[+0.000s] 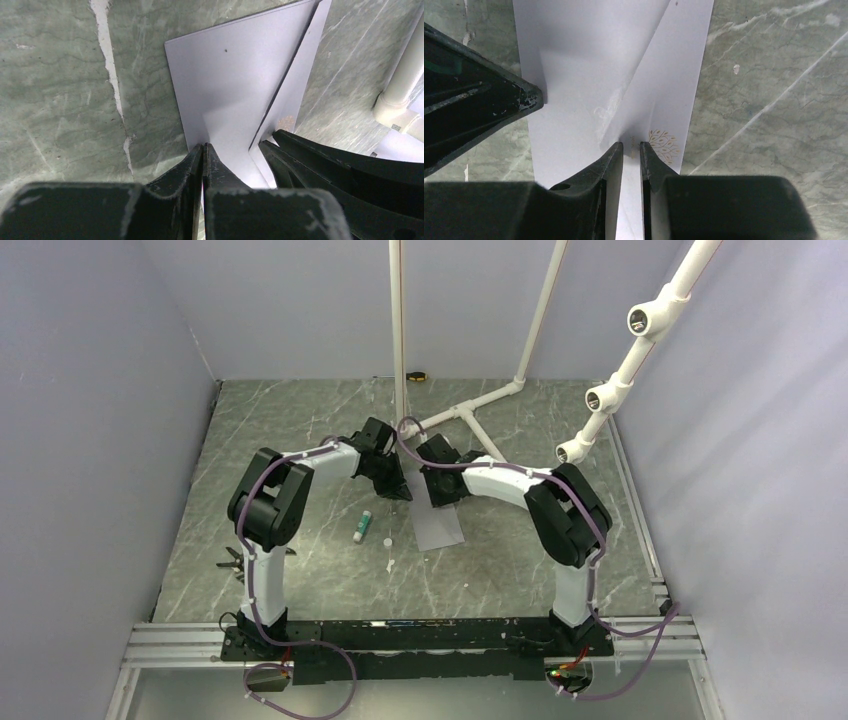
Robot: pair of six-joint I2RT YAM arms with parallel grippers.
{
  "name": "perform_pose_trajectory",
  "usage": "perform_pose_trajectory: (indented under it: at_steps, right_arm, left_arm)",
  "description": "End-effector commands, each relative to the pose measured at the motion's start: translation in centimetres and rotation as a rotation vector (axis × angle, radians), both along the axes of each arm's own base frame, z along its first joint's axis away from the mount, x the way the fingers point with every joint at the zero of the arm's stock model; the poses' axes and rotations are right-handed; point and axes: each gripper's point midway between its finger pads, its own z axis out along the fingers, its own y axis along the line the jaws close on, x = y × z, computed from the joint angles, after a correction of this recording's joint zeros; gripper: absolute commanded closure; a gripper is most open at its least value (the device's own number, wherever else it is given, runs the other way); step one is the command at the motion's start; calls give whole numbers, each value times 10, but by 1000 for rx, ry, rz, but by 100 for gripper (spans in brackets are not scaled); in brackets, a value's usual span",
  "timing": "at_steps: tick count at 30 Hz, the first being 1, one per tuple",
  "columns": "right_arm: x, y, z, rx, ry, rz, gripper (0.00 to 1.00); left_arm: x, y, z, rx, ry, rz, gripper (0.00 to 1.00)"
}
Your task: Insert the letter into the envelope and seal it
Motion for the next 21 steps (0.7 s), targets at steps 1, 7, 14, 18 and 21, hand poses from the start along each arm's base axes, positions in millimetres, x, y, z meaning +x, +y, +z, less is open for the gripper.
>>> perform_pose_trajectory:
  at_steps: [1,7,14,18,21]
  right_arm:
    - [-20,-14,-57,-98,117,-18,78]
    - [-14,-12,-66,-117,139,-53,82]
    - [-4,-10,-66,-138,148,-117,85]
    - [14,-11,-59,-115,110,-167,87]
    - [30,-9,-53,-87,85,-163,87]
  left_arm:
    - [-44,10,-54,93,162,-32,90]
    - [-47,13,-59,93,182,-34,92]
    - [-50,17,-67,88,213,-37,97]
    - [-51,20,-70,76,223,-37,97]
    - [-50,20,-70,67,227,-41,97]
